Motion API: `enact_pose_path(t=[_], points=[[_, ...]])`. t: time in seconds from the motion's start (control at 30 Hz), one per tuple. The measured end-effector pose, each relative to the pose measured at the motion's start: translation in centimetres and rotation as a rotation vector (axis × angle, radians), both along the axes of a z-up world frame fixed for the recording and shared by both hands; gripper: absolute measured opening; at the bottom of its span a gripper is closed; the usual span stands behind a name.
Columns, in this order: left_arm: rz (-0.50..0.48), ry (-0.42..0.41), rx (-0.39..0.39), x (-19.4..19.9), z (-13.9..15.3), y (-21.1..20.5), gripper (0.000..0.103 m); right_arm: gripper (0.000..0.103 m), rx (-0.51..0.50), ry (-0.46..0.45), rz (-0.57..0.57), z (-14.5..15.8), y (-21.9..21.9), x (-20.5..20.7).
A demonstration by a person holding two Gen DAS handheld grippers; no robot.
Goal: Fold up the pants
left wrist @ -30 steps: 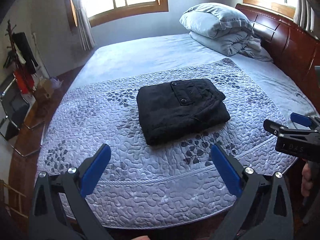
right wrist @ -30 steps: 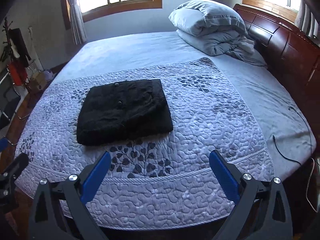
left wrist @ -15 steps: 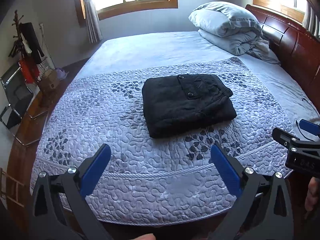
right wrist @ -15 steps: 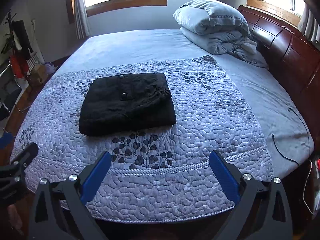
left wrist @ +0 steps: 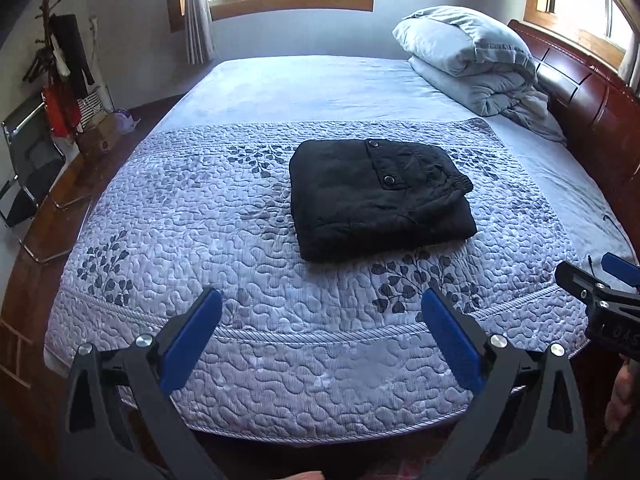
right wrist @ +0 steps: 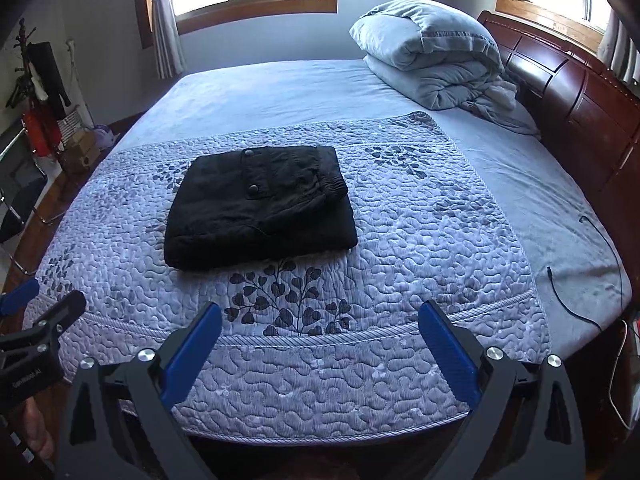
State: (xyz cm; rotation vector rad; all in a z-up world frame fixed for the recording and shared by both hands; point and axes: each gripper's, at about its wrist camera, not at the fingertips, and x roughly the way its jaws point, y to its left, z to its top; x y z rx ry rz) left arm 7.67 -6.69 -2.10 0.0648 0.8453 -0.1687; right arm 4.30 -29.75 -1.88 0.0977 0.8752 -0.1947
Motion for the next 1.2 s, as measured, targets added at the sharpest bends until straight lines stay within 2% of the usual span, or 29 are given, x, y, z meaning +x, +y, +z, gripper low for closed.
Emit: enact_pose_path(t=[0.5,1.2], points=[[-0.005,0.01,0.023,2.1,-0.7,-0.9,0.1,0.099,-0.004,0.017,-0.008,-1.3,-0.5,2.4],[-0.004,0.028,0.008,4.3,-1.5,-1.1,0.1,0.099,-0.015,0.026,0.004,-1.8,-0.4,4.2]])
